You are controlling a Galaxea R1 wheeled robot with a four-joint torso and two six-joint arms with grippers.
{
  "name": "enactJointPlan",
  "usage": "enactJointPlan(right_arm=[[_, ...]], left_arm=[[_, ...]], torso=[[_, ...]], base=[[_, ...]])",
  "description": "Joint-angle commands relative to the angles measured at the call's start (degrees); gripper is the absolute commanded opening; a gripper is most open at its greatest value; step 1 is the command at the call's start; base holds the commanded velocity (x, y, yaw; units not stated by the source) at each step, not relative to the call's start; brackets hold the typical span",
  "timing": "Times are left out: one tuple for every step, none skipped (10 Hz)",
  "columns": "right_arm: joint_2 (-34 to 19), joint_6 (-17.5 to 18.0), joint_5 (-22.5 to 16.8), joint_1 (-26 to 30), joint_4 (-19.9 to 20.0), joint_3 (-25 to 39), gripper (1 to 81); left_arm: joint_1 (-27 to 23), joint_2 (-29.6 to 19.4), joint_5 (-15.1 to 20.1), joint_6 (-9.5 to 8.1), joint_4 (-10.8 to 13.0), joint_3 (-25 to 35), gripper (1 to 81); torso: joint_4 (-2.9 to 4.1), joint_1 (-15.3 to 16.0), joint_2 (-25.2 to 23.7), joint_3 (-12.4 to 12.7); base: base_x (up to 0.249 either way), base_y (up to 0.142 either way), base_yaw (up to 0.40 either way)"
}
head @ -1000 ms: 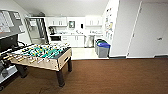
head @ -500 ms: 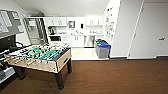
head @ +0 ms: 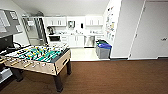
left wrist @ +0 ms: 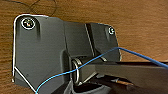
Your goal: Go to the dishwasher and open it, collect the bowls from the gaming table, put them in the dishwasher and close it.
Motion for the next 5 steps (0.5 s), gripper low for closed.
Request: enactJointPlan(right_arm=[[-0.8,0.0,-3.0,3.0,0.5,0.9,81.1],[-1.0,0.0,-3.0,3.0,0.6,0.9,81.1],[-1.0,0.0,-3.0,3.0,0.6,0.8,81.1],[-1.0,0.0,-3.0,3.0,0.6,0.7,81.1],[-1.0,0.0,-3.0,3.0,0.6,0.7,81.1]], left_arm=[[-2.8,-1.2,2.9,0.71,0.4,0.9,81.1],[-2.8,-1.1,2.9,0.71,0.4,0.9,81.1],[-2.9,-1.2,2.9,0.71,0.3,0.9,81.1],[-2.8,-1.2,2.9,0.71,0.3,0.9,81.1],[-2.8,-1.1,2.9,0.71,0.3,0.9,81.1]], torso=[[0.0,0.0,0.0,0.0],[0.0,0.0,0.0,0.0],[0.0,0.0,0.0,0.0],[0.0,0.0,0.0,0.0],[0.0,0.0,0.0,0.0]], base=[[0.142,0.0,0.0],[0.143,0.0,0.0],[0.143,0.0,0.0],[0.143,0.0,0.0],[0.142,0.0,0.0]])
